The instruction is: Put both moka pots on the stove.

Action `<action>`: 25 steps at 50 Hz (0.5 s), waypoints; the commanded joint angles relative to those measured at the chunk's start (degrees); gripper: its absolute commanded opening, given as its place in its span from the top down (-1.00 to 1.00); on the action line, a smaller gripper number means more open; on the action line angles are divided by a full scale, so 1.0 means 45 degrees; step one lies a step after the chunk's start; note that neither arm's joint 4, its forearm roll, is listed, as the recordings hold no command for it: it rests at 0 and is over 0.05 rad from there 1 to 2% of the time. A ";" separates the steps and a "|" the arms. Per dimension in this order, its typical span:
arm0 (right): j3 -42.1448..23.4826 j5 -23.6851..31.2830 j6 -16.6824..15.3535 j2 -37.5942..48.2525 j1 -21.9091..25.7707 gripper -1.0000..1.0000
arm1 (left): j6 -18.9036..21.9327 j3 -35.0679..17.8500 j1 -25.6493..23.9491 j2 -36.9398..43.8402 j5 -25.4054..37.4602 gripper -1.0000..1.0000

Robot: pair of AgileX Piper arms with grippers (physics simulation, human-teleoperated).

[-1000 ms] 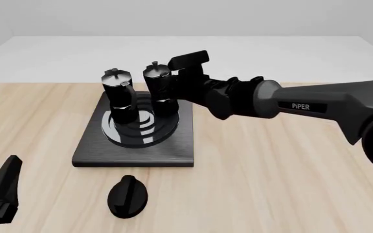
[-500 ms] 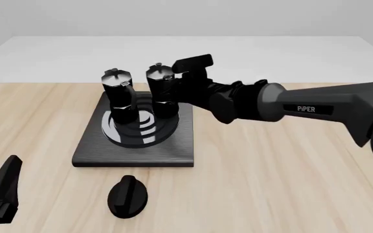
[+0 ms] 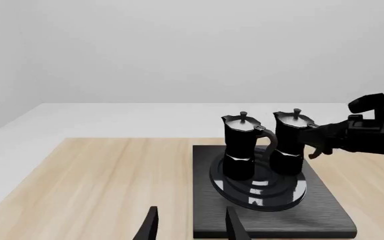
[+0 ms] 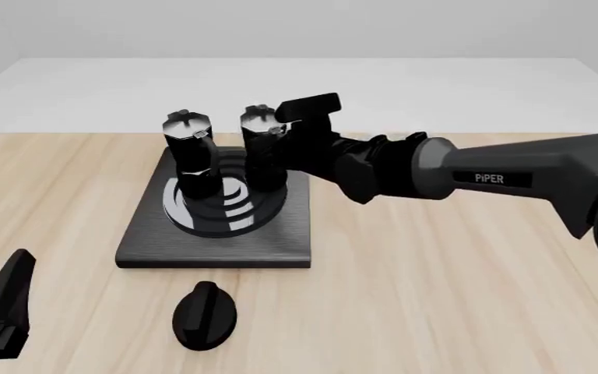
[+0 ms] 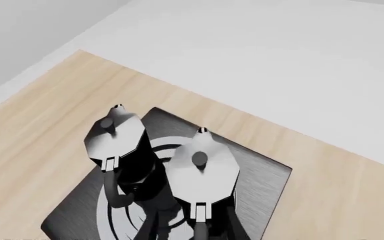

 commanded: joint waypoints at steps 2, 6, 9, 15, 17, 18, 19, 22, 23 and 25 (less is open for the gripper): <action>-0.0014 0.0126 0.0114 0.0146 0.0177 -1.00 | -0.0004 0.0000 0.0001 -0.0002 0.0000 -1.00; -0.0063 0.0207 0.0107 0.0171 0.0155 -1.00 | 0.0000 0.0000 0.0001 0.0000 0.0000 -1.00; -0.0161 0.0293 0.0149 0.0256 0.0201 -1.00 | -0.0002 0.0000 -0.0002 -0.0002 0.0000 -1.00; -0.0197 0.0410 0.0204 0.0318 0.0125 -1.00 | 0.0002 0.0000 0.0001 -0.0002 0.0000 -1.00; -0.0108 0.0376 0.0187 0.0211 0.0095 -1.00 | 0.0001 0.0000 0.0000 0.0001 0.0000 -1.00; -0.0118 0.0412 0.0207 0.0184 0.0114 -1.00 | 0.0000 0.0000 0.0001 -0.0002 0.0000 -1.00; -0.0118 0.0413 0.0207 0.0184 0.0114 -1.00 | 0.0000 0.0000 0.0001 -0.0002 0.0000 -1.00; -0.0051 0.0424 0.0190 0.0124 0.0053 -1.00 | 0.0000 0.0000 -0.0002 0.0001 0.0000 -1.00; -0.0006 0.0413 0.0182 0.0085 0.0034 -1.00 | -0.0003 0.0000 0.0001 0.0001 0.0000 -1.00; 0.0139 0.0397 0.0202 -0.0085 0.0031 -1.00 | 0.0001 0.0000 -0.0001 0.0000 0.0000 -1.00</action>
